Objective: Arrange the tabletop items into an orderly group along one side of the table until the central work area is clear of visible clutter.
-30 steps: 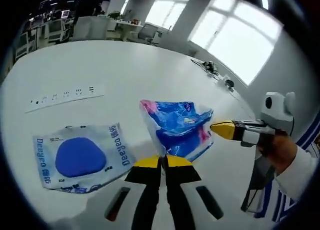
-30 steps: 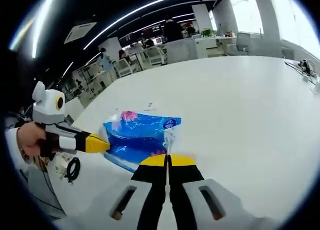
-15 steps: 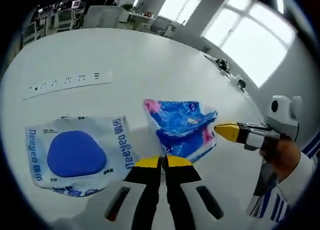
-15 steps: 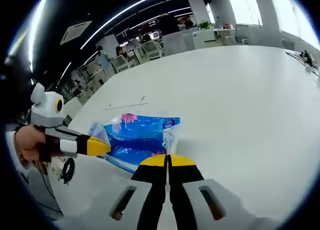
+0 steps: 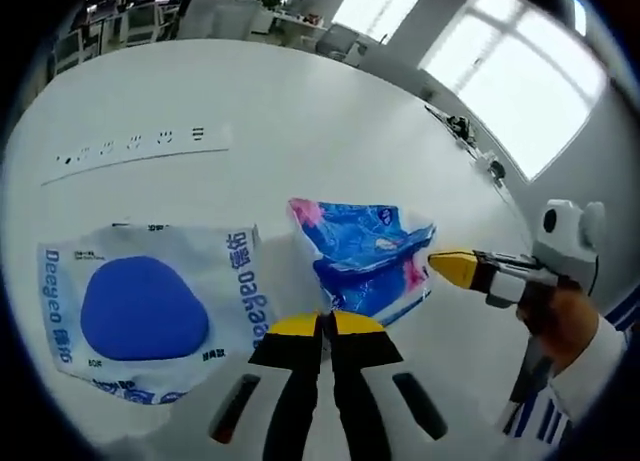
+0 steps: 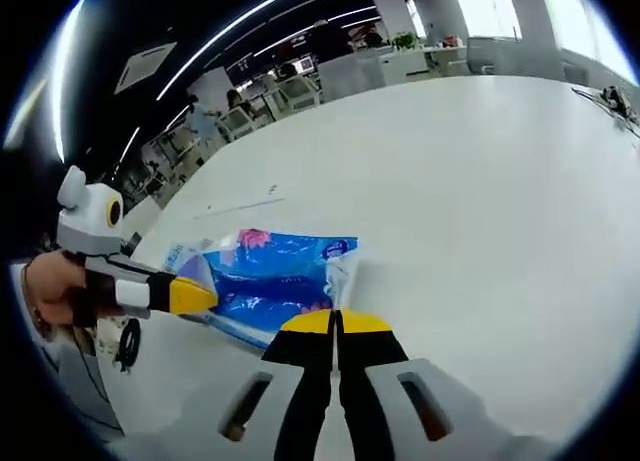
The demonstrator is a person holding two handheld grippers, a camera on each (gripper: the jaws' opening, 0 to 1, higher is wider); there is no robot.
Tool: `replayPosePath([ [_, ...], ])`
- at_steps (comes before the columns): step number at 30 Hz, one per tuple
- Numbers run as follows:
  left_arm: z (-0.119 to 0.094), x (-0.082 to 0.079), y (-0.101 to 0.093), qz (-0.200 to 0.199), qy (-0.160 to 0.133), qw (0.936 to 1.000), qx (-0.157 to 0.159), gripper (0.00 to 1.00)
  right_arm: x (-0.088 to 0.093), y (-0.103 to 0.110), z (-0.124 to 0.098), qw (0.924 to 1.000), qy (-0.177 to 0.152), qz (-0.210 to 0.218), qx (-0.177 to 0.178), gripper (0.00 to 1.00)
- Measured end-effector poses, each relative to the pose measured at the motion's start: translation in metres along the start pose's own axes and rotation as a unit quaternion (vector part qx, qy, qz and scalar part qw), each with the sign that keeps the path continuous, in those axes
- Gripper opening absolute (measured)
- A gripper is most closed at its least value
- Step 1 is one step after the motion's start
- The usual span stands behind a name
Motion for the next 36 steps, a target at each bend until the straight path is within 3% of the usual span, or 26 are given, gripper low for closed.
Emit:
replayPosePath([
  [14, 0.008, 0.0, 0.004, -0.003, 0.017, 0.9998, -0.014, 0.0, 0.002, -0.007, 0.014, 0.9999, 0.009, 0.008, -0.004, 0.0],
  [36, 0.009, 0.0, 0.004, 0.004, 0.023, 0.9996, -0.016, 0.02, 0.004, -0.007, 0.017, 0.9999, 0.012, 0.013, -0.002, 0.0],
])
Point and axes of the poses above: the point that each gripper's makers call its tool centre point, and the gripper's own axes: z roughly forward along the fingers, y roughly to its left, x roughly out of its underside, the point moved 9 cm from there along -z, roughly backward along the fingers, and after that the axes turned 6 degrees about z, right-handed, at the moved point
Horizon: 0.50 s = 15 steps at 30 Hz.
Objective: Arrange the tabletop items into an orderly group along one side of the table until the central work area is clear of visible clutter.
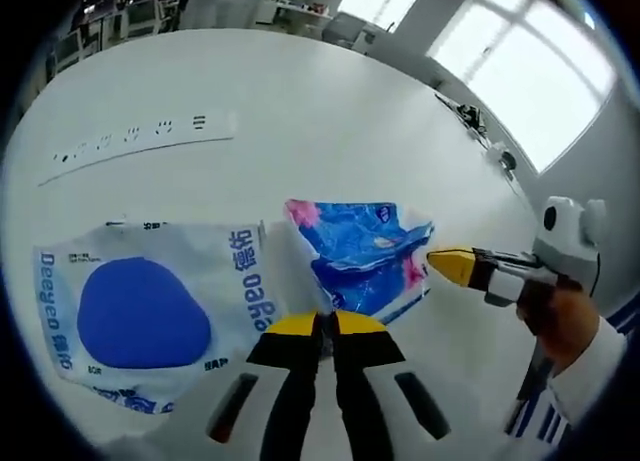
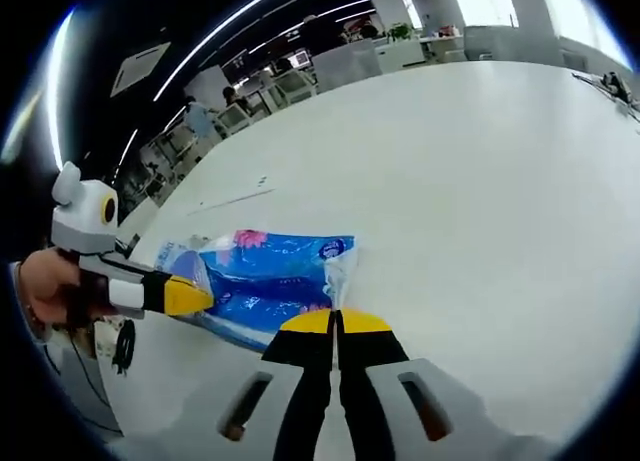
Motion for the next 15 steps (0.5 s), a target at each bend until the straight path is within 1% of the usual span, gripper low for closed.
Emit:
replayPosePath([
  [5, -0.001, 0.0, -0.0002, 0.001, 0.001, 1.0, -0.002, 0.03, -0.0011, -0.003, 0.0013, 1.0, 0.0, 0.0, 0.001, 0.0],
  [8, -0.003, -0.0011, -0.0007, 0.0, -0.002, 1.0, -0.004, 0.05, -0.0004, -0.0003, -0.0007, 1.0, -0.001, 0.001, 0.001, 0.0],
  [11, -0.004, -0.0004, 0.0, 0.003, 0.0, 1.0, -0.006, 0.04, -0.0002, 0.0009, -0.0016, 1.0, -0.001, 0.001, 0.001, 0.0],
  [15, -0.0055, -0.0013, 0.0, 0.0, -0.001, 1.0, -0.007, 0.06, 0.0002, 0.0015, -0.0025, 1.0, 0.0, 0.002, 0.001, 0.0],
])
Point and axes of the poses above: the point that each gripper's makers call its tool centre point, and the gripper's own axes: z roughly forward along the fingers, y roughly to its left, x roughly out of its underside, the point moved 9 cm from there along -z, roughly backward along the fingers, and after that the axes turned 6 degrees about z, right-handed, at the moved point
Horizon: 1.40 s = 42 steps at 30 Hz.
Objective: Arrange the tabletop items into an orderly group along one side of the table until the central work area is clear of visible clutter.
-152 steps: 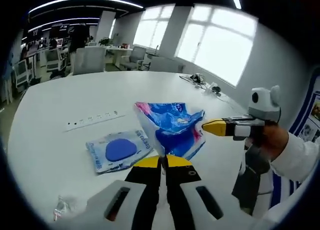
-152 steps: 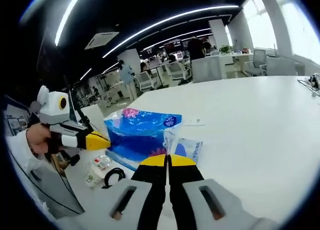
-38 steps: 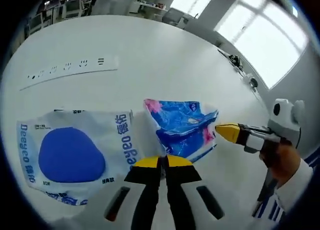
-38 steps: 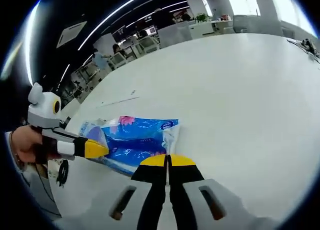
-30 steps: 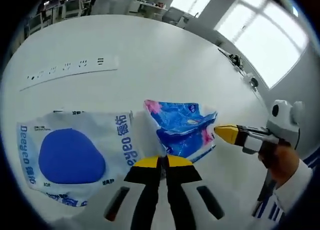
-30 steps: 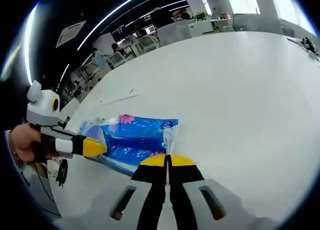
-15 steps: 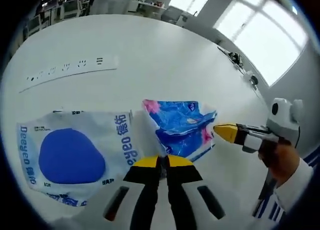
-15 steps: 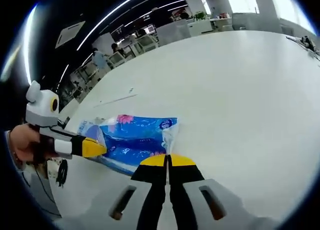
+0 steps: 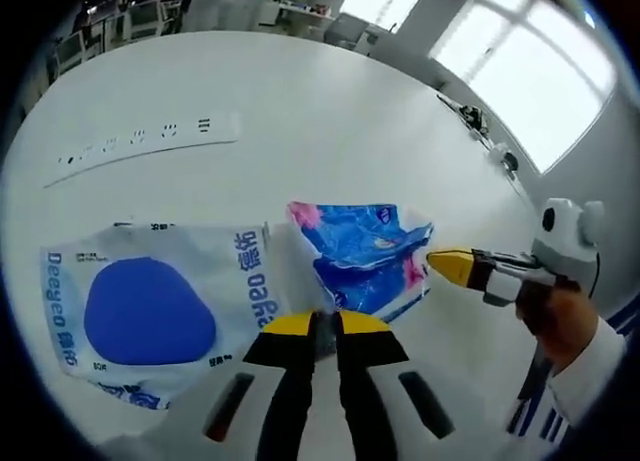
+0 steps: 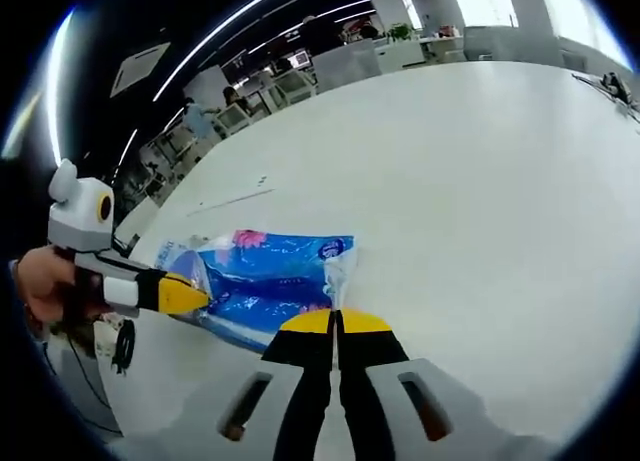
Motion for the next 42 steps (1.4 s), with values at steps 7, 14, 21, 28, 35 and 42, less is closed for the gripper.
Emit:
replayPosePath([
  [7, -0.005, 0.0, 0.0, 0.001, 0.001, 1.0, -0.002, 0.07, -0.001, 0.0, 0.001, 1.0, 0.002, -0.001, 0.0, 0.0],
  [14, -0.007, -0.001, 0.001, 0.004, 0.002, 1.0, -0.004, 0.1, 0.0, 0.002, 0.001, 1.0, 0.003, -0.004, 0.004, 0.0],
  [21, -0.011, -0.002, 0.001, 0.007, 0.001, 1.0, -0.005, 0.11, 0.0, 0.002, 0.002, 1.0, 0.003, -0.005, 0.006, 0.0],
  [28, -0.01, -0.003, 0.003, 0.01, -0.003, 0.9999, -0.008, 0.15, -0.001, 0.0, 0.005, 1.0, 0.002, -0.005, 0.003, 0.0],
  [35, -0.012, -0.003, 0.006, 0.013, -0.006, 0.9998, -0.014, 0.2, 0.001, 0.002, 0.005, 0.9999, 0.001, -0.01, 0.005, 0.04],
  [42, -0.012, -0.005, 0.007, 0.013, -0.006, 0.9998, -0.015, 0.23, 0.001, 0.002, 0.003, 0.9999, -0.006, -0.006, 0.012, 0.23],
])
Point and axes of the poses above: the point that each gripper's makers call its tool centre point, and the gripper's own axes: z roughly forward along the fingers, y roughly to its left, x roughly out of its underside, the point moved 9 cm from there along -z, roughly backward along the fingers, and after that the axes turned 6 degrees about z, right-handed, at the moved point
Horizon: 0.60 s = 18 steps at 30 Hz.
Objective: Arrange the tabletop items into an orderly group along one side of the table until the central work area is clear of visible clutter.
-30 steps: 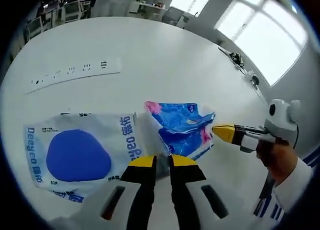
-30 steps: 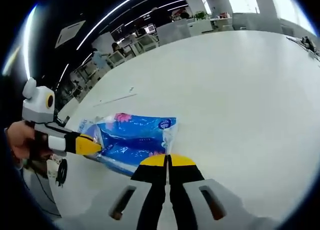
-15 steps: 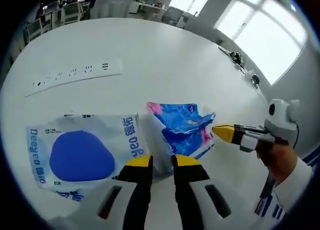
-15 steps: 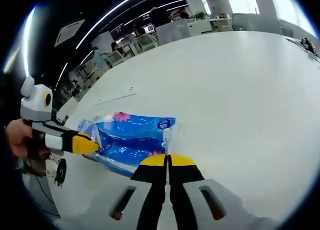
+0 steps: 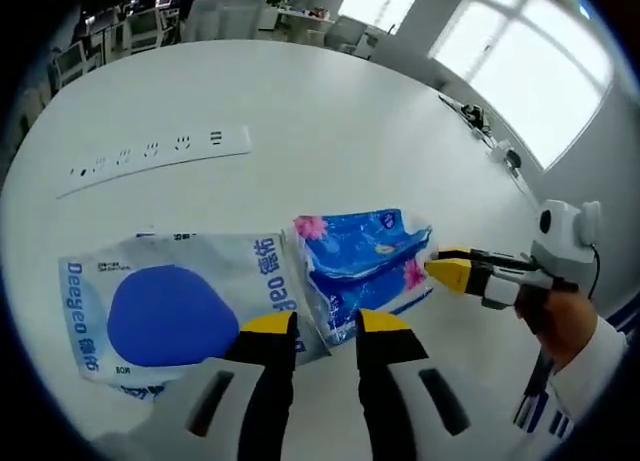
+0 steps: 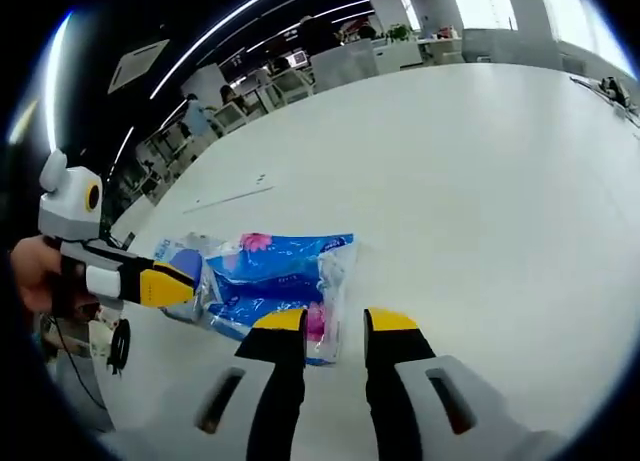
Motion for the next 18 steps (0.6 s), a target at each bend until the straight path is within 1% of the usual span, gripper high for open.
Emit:
replayPosePath([
  [4, -0.002, -0.001, -0.001, 0.001, -0.004, 1.0, -0.001, 0.27, -0.001, 0.003, -0.004, 1.0, -0.005, 0.001, 0.0, 0.3],
  [6, -0.002, -0.001, -0.001, 0.004, -0.005, 1.0, -0.002, 0.3, -0.003, 0.003, -0.005, 0.9999, -0.011, 0.001, 0.0, 0.34],
  [8, -0.003, -0.001, -0.001, 0.005, -0.007, 1.0, -0.005, 0.34, -0.004, 0.005, -0.007, 0.9999, -0.012, 0.002, 0.001, 0.35],
  [13, -0.007, -0.003, -0.001, 0.007, -0.012, 0.9999, -0.007, 0.37, -0.005, 0.011, -0.014, 0.9998, -0.019, 0.003, 0.0, 0.39],
  [18, -0.014, -0.004, -0.002, 0.007, -0.018, 0.9998, -0.008, 0.42, -0.008, 0.016, -0.018, 0.9997, -0.025, 0.003, -0.001, 0.44],
])
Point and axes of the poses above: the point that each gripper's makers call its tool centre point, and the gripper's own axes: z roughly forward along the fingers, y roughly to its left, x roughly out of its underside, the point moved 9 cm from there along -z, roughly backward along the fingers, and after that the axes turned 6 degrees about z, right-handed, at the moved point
